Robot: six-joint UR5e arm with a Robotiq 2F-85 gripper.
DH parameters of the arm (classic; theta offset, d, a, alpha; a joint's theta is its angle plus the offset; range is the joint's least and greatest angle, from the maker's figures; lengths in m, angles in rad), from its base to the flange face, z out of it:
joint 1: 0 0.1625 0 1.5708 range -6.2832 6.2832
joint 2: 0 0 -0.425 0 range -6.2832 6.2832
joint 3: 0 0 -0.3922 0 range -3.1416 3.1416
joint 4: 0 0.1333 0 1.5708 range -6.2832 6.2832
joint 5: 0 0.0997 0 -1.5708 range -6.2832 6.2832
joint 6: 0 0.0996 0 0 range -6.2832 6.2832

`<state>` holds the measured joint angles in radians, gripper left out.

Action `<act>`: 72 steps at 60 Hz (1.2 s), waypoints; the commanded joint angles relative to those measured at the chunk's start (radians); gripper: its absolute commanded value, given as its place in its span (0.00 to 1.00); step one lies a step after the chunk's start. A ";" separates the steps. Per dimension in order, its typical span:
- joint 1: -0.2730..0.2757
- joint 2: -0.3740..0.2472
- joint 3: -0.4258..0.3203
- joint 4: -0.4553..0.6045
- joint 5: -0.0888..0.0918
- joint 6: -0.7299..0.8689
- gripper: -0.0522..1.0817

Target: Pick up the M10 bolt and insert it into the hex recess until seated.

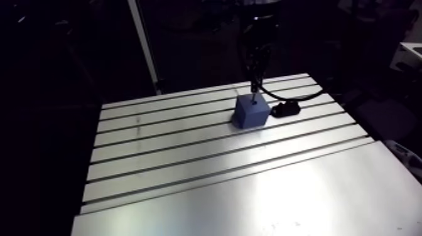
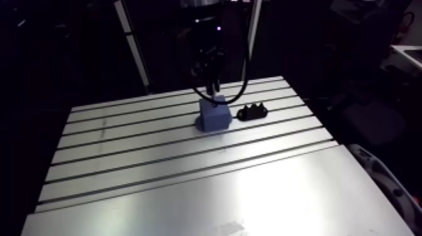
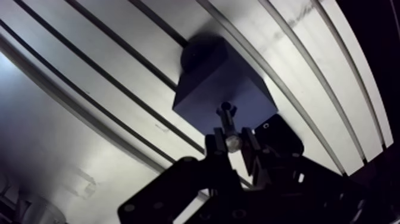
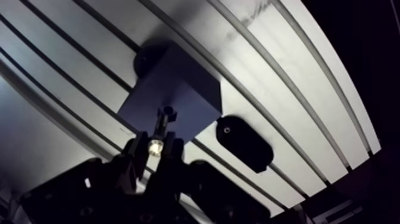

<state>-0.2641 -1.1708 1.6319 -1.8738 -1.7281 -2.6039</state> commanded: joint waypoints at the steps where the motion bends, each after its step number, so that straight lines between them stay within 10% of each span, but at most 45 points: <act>1: 0.000 0.003 0.001 -0.003 0.000 -0.002 1.00; 72: -0.001 0.018 0.004 -0.009 -0.003 -0.006 1.00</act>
<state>-0.2654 -1.1537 1.6344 -1.8825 -1.7312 -2.6109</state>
